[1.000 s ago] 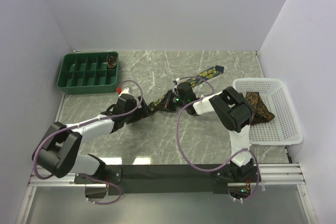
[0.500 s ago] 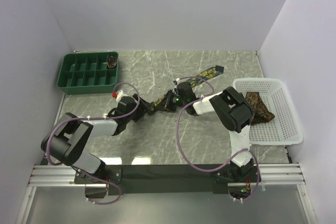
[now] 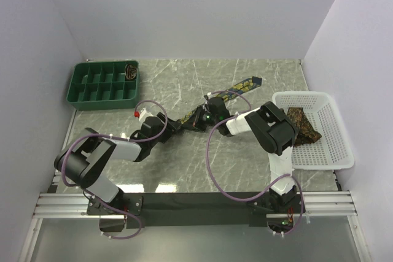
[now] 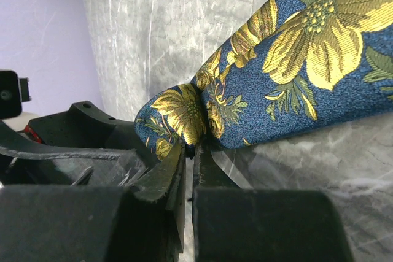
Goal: Roll the ties
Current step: Roll the tie
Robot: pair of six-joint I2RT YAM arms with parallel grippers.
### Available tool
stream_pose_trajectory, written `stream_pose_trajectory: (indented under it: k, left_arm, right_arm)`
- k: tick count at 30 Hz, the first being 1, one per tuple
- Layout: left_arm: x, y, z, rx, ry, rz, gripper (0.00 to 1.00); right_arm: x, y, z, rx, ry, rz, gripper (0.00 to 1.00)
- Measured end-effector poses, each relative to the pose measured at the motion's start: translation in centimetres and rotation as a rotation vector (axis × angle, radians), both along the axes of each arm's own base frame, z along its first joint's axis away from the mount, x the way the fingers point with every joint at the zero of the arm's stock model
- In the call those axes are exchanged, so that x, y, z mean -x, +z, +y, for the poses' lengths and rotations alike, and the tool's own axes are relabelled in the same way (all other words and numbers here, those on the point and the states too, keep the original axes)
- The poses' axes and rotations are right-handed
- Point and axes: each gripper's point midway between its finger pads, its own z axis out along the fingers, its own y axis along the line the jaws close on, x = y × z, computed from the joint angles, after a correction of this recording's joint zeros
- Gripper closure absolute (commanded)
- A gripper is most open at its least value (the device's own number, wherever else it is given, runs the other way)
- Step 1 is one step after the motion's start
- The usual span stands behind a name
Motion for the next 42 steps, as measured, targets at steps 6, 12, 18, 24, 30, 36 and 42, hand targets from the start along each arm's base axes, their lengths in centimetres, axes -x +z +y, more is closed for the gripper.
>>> stream_pose_trajectory:
  k: [6, 12, 18, 24, 30, 36, 42]
  left_arm:
    - [-0.1, -0.1, 0.2, 0.024, 0.034, -0.016, 0.37]
    - [-0.6, -0.1, 0.4, 0.036, 0.065, -0.026, 0.48]
    - [-0.6, -1.1, 0.7, 0.022, 0.08, -0.008, 0.74]
    - [-0.6, -0.9, 0.4, 0.021, 0.073, -0.007, 0.9]
    - [-0.6, -0.9, 0.1, -0.009, 0.06, 0.033, 0.91]
    - [-1.0, -0.7, 0.2, -0.088, 0.047, 0.073, 0.89]
    - [-0.6, -0.6, 0.8, -0.164, 0.029, 0.099, 0.89]
  right_arm:
    - [0.0, 0.0, 0.0, -0.004, -0.006, 0.007, 1.0]
    - [0.1, 0.0, -0.1, -0.006, -0.009, 0.006, 1.0]
    - [0.2, 0.0, -0.2, -0.006, -0.011, 0.004, 1.0]
    - [0.3, 0.3, -0.5, 0.017, -0.001, -0.022, 0.77]
    - [0.5, 0.3, -1.8, 0.101, 0.013, -0.061, 0.58]
    - [0.2, 1.0, -3.2, 0.171, 0.021, -0.115, 0.57]
    - [0.1, 2.0, -3.2, 0.167, 0.048, -0.166, 0.57]
